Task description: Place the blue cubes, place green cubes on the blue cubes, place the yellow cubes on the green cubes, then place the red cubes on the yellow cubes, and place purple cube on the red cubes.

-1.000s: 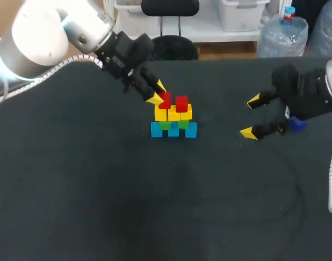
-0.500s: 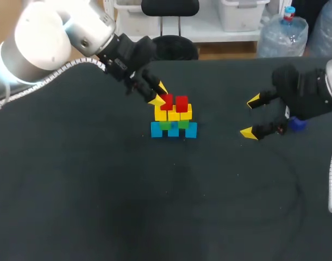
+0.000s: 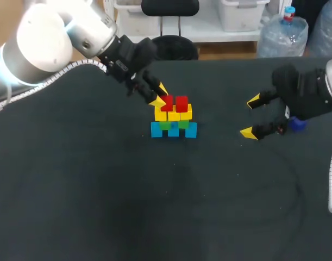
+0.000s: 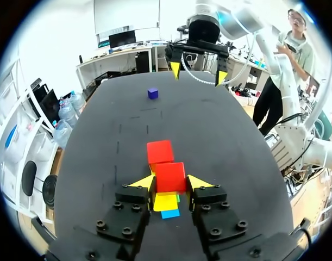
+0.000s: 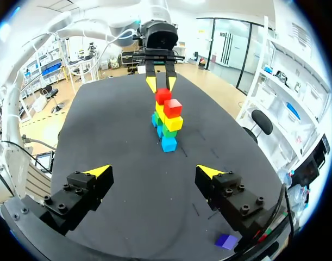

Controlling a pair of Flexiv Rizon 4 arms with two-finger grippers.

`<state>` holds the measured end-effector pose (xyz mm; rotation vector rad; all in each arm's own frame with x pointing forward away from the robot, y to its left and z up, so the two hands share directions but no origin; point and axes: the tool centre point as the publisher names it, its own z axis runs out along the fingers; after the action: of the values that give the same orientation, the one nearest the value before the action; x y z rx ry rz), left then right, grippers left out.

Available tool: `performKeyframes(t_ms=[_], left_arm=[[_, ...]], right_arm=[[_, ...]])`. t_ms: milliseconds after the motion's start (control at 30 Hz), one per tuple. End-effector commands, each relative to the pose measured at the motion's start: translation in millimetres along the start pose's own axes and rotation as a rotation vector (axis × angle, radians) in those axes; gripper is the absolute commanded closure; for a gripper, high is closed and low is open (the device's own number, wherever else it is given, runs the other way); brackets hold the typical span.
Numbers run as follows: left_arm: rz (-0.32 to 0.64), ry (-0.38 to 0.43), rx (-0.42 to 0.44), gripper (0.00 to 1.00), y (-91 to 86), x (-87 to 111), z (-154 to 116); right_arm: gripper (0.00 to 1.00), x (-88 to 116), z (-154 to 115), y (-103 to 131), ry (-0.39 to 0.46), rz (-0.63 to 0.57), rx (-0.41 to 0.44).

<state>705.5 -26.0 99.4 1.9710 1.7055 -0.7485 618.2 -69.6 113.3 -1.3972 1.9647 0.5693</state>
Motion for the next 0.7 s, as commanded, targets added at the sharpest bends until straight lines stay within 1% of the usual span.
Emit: performKeyframes(t_ms=[33, 700], left_arm=[[-0.003, 0.004, 0.003, 1.0, 2.5, 0.1, 1.6], [-0.005, 0.01, 0.007, 1.0, 6.8, 2.9, 3.7]], right_arm=[[0.0, 0.8, 1.0, -0.9, -0.005, -0.001, -0.003], [0.0, 0.8, 1.0, -0.9, -0.005, -0.001, -0.003]])
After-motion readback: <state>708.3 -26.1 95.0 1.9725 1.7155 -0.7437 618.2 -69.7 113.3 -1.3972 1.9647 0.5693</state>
